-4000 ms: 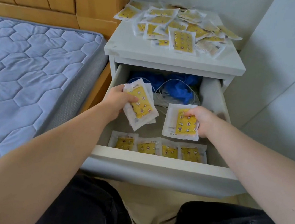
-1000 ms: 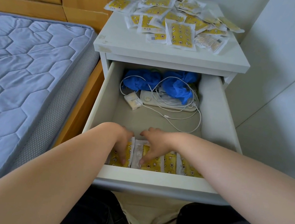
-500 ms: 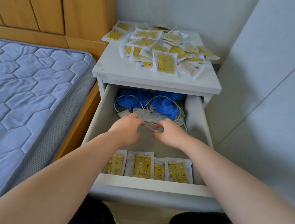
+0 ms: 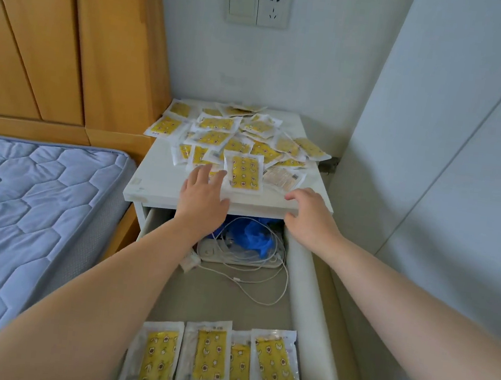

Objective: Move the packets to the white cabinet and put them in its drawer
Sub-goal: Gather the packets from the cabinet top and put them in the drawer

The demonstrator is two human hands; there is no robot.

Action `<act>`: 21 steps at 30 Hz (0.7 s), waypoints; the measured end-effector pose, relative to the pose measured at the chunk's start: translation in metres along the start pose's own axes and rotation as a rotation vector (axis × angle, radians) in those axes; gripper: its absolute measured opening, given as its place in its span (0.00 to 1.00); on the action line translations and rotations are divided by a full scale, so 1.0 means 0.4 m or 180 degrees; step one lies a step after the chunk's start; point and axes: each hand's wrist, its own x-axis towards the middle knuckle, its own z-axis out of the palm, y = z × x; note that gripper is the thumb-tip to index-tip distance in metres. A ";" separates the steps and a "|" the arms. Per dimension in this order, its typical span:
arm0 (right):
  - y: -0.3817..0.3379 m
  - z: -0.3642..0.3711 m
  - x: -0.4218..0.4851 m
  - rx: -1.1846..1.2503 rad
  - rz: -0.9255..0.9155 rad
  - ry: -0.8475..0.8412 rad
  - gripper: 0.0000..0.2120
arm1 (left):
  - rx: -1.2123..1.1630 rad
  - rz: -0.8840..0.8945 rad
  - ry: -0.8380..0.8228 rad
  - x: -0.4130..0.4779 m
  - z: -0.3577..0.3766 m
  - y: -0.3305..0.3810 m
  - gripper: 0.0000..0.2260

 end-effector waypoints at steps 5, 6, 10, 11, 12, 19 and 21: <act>0.039 -0.002 0.081 -0.0232 0.0135 0.0146 0.23 | 0.0131 -0.0278 0.0011 0.095 0.009 -0.072 0.30; 0.046 0.002 0.097 -0.0253 0.0131 0.0168 0.24 | 0.0151 -0.0240 0.0056 0.106 0.016 -0.085 0.30; 0.065 0.013 0.172 -0.0221 0.0119 0.0291 0.23 | 0.0503 0.0086 0.0173 0.128 0.051 -0.110 0.28; 0.071 0.011 0.193 -0.0151 0.0188 0.0336 0.23 | 0.0646 0.0250 0.0140 0.134 0.053 -0.112 0.27; 0.078 0.008 0.215 -0.0099 0.0259 0.0366 0.22 | 0.0839 0.0474 0.0095 0.142 0.052 -0.114 0.27; 0.147 -0.018 0.408 0.0229 0.0911 0.0771 0.23 | 0.0911 0.1101 -0.0269 0.184 0.052 -0.131 0.34; 0.161 -0.019 0.451 0.0212 0.0980 0.0745 0.22 | 0.0900 0.1105 -0.0301 0.183 0.053 -0.133 0.36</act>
